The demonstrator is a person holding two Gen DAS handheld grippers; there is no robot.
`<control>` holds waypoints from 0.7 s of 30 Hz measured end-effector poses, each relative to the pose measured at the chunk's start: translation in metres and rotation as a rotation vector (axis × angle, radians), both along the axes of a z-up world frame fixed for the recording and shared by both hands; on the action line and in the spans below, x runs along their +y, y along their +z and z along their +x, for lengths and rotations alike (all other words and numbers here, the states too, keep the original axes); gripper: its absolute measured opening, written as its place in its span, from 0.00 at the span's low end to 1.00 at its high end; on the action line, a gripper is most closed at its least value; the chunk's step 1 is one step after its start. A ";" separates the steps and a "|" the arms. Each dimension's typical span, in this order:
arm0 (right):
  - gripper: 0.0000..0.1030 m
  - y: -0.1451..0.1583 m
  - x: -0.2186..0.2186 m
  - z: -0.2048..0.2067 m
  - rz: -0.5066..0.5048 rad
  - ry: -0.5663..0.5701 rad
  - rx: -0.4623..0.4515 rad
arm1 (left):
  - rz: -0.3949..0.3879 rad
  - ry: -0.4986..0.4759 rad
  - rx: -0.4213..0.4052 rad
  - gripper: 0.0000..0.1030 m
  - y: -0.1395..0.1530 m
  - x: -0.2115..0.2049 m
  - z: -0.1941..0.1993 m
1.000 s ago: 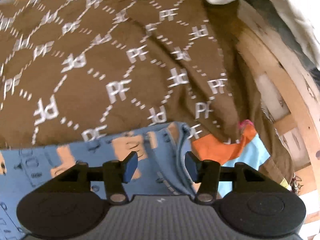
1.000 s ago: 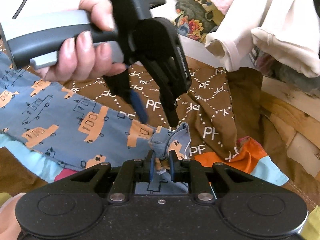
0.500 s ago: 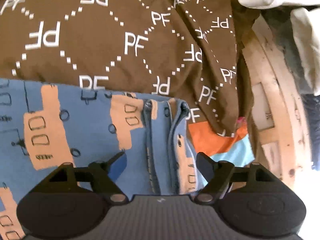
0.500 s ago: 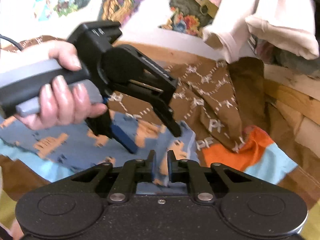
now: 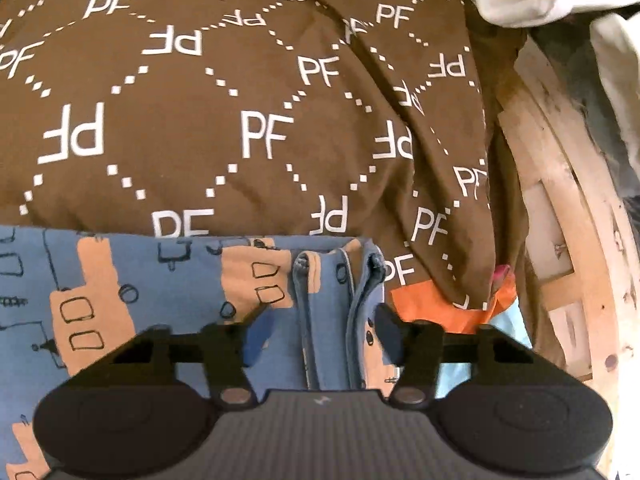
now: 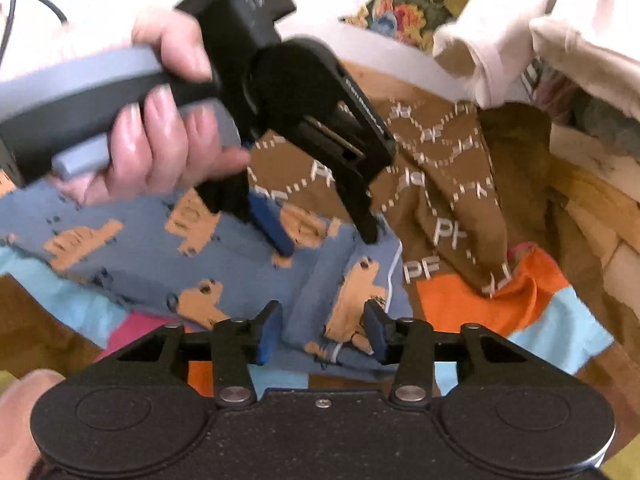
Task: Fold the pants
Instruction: 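Grasp the pants fold with the left gripper beside the right gripper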
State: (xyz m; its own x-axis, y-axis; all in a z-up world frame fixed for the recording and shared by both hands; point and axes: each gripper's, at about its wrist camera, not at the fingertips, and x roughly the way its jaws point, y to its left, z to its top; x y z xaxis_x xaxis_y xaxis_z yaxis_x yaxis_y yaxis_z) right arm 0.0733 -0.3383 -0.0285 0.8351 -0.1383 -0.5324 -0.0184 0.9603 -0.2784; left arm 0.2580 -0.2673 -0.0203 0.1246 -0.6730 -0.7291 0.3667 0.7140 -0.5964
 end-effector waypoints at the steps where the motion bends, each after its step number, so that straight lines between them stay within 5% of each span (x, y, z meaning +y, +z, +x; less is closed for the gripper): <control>1: 0.33 0.000 -0.001 0.000 0.002 -0.005 0.002 | 0.008 -0.005 -0.003 0.36 0.000 -0.003 0.000; 3: 0.18 0.000 -0.001 0.000 -0.002 -0.010 0.006 | 0.018 -0.011 -0.011 0.25 0.001 -0.010 0.001; 6: 0.12 -0.002 -0.001 0.000 0.002 -0.006 0.023 | 0.026 -0.019 -0.027 0.09 0.004 -0.015 -0.001; 21: 0.07 0.026 -0.004 -0.017 0.232 0.031 -0.030 | 0.022 -0.039 -0.091 0.05 0.035 0.012 -0.020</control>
